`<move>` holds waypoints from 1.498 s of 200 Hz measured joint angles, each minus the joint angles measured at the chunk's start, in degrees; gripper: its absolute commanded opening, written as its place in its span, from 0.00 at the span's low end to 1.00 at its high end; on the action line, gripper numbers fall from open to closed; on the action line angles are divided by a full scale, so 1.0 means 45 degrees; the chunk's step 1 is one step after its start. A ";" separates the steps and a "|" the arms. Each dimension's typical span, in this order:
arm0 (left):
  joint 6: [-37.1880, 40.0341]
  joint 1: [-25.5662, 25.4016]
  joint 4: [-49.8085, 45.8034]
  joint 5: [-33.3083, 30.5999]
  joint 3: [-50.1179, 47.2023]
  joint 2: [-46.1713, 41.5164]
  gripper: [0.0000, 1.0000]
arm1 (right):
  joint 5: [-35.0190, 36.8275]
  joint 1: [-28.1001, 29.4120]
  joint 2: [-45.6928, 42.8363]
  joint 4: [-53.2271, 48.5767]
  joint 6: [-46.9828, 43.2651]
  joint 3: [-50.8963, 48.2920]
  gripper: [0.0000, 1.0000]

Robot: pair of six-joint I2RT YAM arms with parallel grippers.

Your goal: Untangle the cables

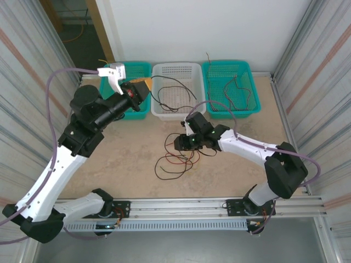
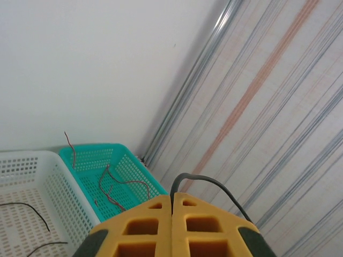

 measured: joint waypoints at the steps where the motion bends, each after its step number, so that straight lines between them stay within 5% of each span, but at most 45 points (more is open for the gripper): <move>1: 0.0005 0.0000 -0.0010 -0.0005 0.0019 0.0010 0.00 | 0.0010 0.0000 -0.0005 -0.0005 0.0005 0.0000 0.39; 38: 0.0223 0.0083 -0.0219 -0.0267 0.0627 0.0277 0.00 | 0.1035 -0.0481 -0.0903 -0.0277 0.0029 0.0000 0.42; 100: -0.0078 0.0325 -0.0389 -0.0214 0.0801 0.1030 0.00 | 0.2050 -0.0981 -0.5085 0.0092 -0.0646 0.0243 0.53; 158: -0.0296 0.0578 0.0068 -0.0219 0.1452 0.2380 0.00 | 0.2618 -0.2093 -0.5833 0.0219 -0.0685 0.0525 0.55; 229: -0.0253 0.1598 0.1146 -0.1127 0.3721 0.6980 0.00 | 0.2701 -0.2365 -0.6295 -0.0282 -0.0627 -0.0199 0.56; 242: -0.0238 0.1753 0.1088 -0.1190 0.4643 0.8267 0.26 | 0.2705 -0.2370 -0.6295 -0.0379 -0.0631 -0.0204 0.56; 280: -0.0491 0.1943 0.0665 -0.1549 0.6178 1.0987 0.74 | 0.2856 -0.2390 -0.6494 -0.0763 -0.0631 -0.0199 0.56; 299: -0.0690 0.1962 0.0403 -0.1841 0.6178 1.1443 0.77 | 0.2987 -0.2429 -0.6727 -0.0855 -0.0636 -0.0199 0.57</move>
